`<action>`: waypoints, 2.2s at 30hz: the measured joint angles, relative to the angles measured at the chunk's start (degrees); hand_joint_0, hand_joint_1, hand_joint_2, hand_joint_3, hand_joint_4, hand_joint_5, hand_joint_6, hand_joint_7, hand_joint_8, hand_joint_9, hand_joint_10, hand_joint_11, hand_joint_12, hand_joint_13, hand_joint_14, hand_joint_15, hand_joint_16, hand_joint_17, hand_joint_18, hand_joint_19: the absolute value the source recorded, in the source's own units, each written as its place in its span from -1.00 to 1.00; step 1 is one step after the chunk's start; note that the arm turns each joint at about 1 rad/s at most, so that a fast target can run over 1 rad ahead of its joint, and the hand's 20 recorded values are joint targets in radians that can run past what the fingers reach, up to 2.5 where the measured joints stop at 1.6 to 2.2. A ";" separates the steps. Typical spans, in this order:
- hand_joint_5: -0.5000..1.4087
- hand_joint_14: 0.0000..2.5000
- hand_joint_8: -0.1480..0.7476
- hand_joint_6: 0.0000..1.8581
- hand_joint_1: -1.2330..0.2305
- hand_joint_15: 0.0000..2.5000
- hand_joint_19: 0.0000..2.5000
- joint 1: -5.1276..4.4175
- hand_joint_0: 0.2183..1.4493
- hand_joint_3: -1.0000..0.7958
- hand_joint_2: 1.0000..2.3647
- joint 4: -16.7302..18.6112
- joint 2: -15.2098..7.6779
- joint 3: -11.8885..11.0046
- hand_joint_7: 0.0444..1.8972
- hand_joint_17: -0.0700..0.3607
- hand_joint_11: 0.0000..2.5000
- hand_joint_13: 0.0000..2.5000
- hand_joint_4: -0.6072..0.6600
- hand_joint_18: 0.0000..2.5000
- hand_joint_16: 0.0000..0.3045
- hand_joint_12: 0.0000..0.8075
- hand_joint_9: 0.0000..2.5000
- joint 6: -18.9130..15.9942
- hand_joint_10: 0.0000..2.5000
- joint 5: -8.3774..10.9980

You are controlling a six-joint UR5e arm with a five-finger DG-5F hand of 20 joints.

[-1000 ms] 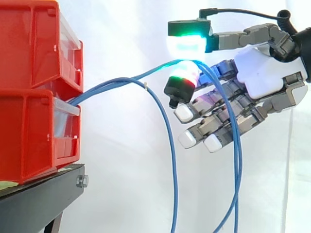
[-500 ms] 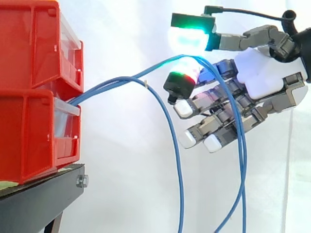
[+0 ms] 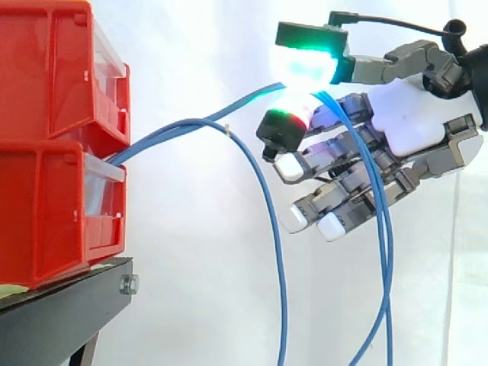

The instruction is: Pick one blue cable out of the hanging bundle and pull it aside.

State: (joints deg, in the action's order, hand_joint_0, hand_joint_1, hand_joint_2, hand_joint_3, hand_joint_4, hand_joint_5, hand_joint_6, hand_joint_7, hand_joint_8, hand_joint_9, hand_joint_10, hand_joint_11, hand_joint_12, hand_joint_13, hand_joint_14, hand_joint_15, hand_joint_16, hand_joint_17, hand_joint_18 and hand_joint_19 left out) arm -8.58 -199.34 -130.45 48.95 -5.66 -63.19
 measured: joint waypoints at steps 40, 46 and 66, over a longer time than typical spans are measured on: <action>-0.67 -0.99 -0.19 -0.08 -0.58 -0.67 -0.59 -0.01 -0.20 -0.41 -1.00 -0.04 -0.01 0.01 0.42 -0.11 -0.58 -0.56 -0.08 -0.61 -0.65 -0.04 -0.36 0.09 -0.99 0.00; -0.64 -0.99 -0.21 -0.09 -0.58 -0.66 -0.59 0.02 -0.21 -0.41 -1.00 -0.07 0.00 0.01 0.50 -0.14 -0.58 -0.54 -0.21 -0.60 -0.67 -0.06 -0.31 0.14 -0.99 0.00; -0.61 -0.99 -0.15 -0.11 -0.60 -0.67 -0.60 -0.04 -0.15 -0.44 -1.00 0.00 0.02 0.07 0.61 -0.16 -0.55 -0.51 -0.02 -0.56 -0.68 -0.05 -0.27 0.11 -0.98 0.00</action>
State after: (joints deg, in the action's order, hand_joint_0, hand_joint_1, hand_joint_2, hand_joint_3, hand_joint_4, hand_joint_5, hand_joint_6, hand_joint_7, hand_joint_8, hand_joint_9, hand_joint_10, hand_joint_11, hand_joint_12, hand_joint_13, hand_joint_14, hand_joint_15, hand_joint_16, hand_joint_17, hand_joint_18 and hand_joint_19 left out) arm -8.62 -199.34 -130.43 49.02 -5.55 -63.19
